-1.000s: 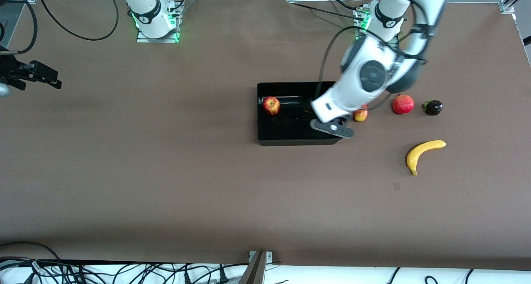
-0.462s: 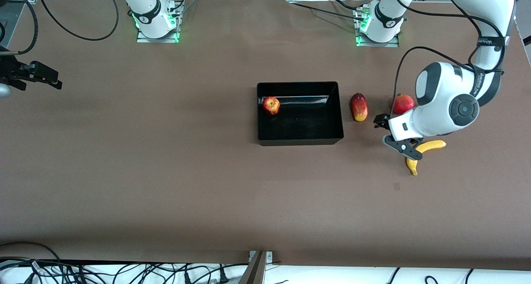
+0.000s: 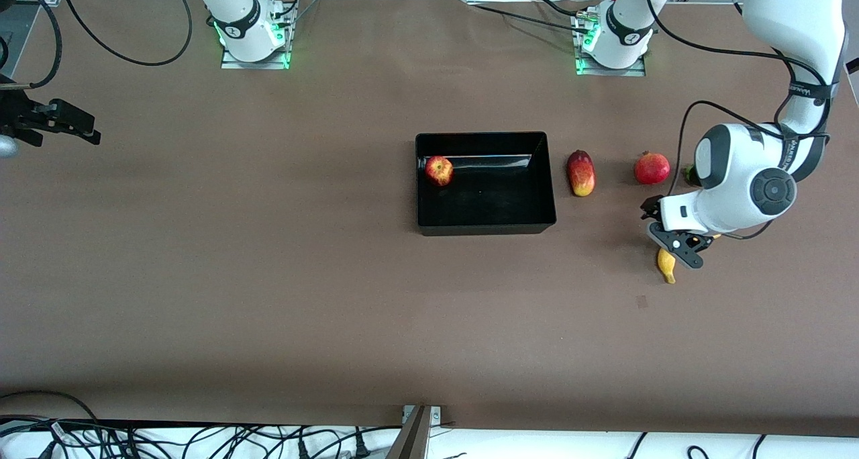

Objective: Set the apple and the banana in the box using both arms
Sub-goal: 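Move the left gripper from the box to the yellow banana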

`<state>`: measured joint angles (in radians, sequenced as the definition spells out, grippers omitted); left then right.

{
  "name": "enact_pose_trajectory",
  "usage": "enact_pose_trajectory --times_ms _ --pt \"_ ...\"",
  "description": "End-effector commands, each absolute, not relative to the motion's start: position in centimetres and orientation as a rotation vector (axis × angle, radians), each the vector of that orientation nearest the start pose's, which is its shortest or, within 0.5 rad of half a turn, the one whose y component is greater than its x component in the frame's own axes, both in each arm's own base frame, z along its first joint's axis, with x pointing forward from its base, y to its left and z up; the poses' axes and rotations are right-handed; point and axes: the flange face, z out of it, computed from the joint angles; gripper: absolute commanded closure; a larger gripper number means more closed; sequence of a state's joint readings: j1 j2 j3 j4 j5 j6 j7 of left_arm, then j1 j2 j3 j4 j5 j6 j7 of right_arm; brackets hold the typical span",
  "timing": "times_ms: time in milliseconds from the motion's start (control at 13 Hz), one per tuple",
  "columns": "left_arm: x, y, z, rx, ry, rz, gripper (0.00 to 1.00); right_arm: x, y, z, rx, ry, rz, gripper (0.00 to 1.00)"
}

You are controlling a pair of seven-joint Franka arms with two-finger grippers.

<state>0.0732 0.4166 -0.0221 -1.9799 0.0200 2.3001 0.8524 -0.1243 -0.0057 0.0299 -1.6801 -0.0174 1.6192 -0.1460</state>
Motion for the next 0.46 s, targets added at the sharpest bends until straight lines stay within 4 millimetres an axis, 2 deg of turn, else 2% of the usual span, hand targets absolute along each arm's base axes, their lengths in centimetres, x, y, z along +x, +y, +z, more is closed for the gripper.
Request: enact_pose_trajectory --times_ms 0,154,231,385 --pt "60.2 6.0 23.9 -2.787 1.481 0.096 0.0 55.2 -5.3 58.2 -3.156 -0.077 0.108 0.0" --pt "60.1 7.7 22.5 -2.714 1.562 0.092 0.0 55.2 -5.4 58.2 -3.156 -0.075 0.108 0.0" --pt "59.4 8.5 21.1 -2.717 1.571 0.105 0.0 55.2 -5.4 58.2 -3.156 -0.073 0.108 0.0" --pt "58.0 8.7 19.0 -2.719 1.591 0.119 0.0 55.1 -5.3 58.3 -3.156 -0.077 0.108 0.0"
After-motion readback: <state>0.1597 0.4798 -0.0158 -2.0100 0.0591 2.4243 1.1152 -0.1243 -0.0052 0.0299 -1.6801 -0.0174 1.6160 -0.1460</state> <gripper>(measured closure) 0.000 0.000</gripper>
